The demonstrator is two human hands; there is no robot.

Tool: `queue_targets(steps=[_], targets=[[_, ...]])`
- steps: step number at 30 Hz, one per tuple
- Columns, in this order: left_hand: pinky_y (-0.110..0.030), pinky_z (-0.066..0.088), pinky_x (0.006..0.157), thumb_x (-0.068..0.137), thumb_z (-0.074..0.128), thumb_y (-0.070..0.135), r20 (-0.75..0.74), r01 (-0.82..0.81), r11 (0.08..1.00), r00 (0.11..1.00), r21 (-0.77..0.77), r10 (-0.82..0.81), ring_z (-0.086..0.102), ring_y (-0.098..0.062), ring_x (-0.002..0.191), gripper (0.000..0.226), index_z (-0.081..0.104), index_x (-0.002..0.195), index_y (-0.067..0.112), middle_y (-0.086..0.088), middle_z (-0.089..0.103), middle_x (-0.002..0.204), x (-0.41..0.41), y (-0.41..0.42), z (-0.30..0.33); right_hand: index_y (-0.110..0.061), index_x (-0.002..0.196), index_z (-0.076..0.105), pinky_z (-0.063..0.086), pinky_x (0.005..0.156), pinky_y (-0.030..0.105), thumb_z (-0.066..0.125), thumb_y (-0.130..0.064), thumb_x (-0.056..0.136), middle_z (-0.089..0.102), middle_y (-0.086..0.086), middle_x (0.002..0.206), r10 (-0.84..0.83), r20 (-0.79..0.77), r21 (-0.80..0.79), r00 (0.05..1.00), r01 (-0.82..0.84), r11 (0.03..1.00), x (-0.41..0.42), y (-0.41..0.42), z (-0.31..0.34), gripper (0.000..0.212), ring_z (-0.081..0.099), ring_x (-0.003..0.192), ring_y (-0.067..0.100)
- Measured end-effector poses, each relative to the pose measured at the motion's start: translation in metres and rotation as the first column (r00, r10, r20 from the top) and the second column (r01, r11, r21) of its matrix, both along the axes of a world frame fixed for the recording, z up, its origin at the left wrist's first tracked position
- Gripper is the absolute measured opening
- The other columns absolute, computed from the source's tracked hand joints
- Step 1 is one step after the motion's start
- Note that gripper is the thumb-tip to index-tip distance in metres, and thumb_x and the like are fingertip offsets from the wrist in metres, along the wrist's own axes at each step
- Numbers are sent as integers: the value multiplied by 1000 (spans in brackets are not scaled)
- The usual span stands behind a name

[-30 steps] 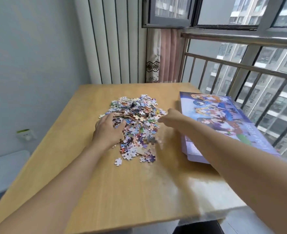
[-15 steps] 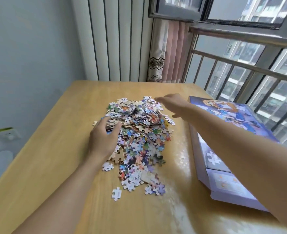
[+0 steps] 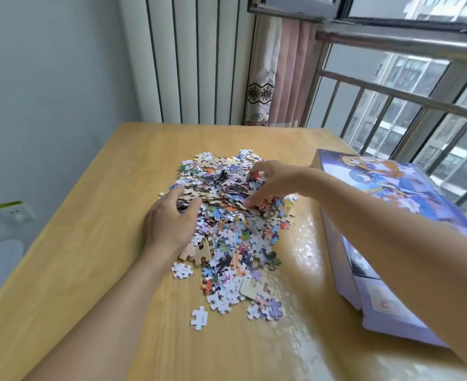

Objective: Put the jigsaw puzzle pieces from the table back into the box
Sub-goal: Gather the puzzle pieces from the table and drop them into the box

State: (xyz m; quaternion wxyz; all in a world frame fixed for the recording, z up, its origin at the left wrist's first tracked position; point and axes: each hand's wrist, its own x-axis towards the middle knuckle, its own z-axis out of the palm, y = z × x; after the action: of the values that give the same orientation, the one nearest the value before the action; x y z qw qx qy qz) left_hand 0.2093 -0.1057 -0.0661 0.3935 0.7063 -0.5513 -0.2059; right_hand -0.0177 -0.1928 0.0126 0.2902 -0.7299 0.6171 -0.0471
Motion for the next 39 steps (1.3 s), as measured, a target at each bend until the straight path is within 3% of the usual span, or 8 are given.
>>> queue_targets(steps=[8,11,14,19,26,29,33,39], targets=[[-24,36,95,92,66,40,-101,107,991,988,-79,-115,50,-12,127,41,61,131,27,6,57,139,-3,21,4,-15,120,64,61,82,45,87,-16,76,67,13,112,-78,142,-119,987,95,988,-16,46,-4,49,67,87,24],[-24,38,96,92,67,38,-115,128,987,984,-99,-139,52,-8,121,41,62,130,25,8,59,136,-4,32,4,-21,133,59,58,74,29,89,-24,74,64,3,118,-35,153,-74,988,46,996,-18,59,-5,66,63,93,18],[-25,40,96,91,68,38,-97,139,986,984,-91,-148,54,-9,119,41,62,130,26,9,60,131,-4,39,3,-24,146,48,53,87,30,91,-31,70,59,4,130,15,79,-54,997,-11,998,-14,65,-8,88,59,108,23],[-13,41,77,90,70,35,-131,89,990,986,-113,-104,60,2,92,34,65,123,27,9,64,115,-4,41,6,-21,136,59,60,81,40,86,-18,76,64,1,103,-28,17,-209,999,31,977,-12,75,-12,66,63,89,20],[-35,51,98,90,70,30,-164,32,980,984,-196,-65,61,-13,110,33,68,122,23,11,64,113,-2,36,0,-12,137,57,48,54,25,86,-11,77,58,0,83,-130,222,-220,966,180,959,-24,89,-6,67,58,66,15],[-34,52,96,89,70,23,-106,11,925,993,-379,-55,63,-11,109,30,68,119,20,9,67,114,-4,42,3,-3,138,52,62,62,40,84,-3,77,65,15,94,-212,575,-59,790,299,953,-29,99,-1,68,68,64,24],[-22,49,92,92,69,19,-44,134,827,981,-546,-188,61,-3,110,26,65,118,21,10,67,115,-26,60,22,4,121,54,57,87,59,78,-3,81,69,17,112,-317,855,225,409,258,940,-22,118,4,47,71,99,34],[-39,46,108,100,53,46,-599,203,942,731,-267,-327,57,-3,117,25,60,120,32,13,61,124,-87,80,45,-6,94,60,59,76,45,71,-1,89,72,11,100,-382,910,345,163,216,913,-2,144,-13,14,68,86,20]])
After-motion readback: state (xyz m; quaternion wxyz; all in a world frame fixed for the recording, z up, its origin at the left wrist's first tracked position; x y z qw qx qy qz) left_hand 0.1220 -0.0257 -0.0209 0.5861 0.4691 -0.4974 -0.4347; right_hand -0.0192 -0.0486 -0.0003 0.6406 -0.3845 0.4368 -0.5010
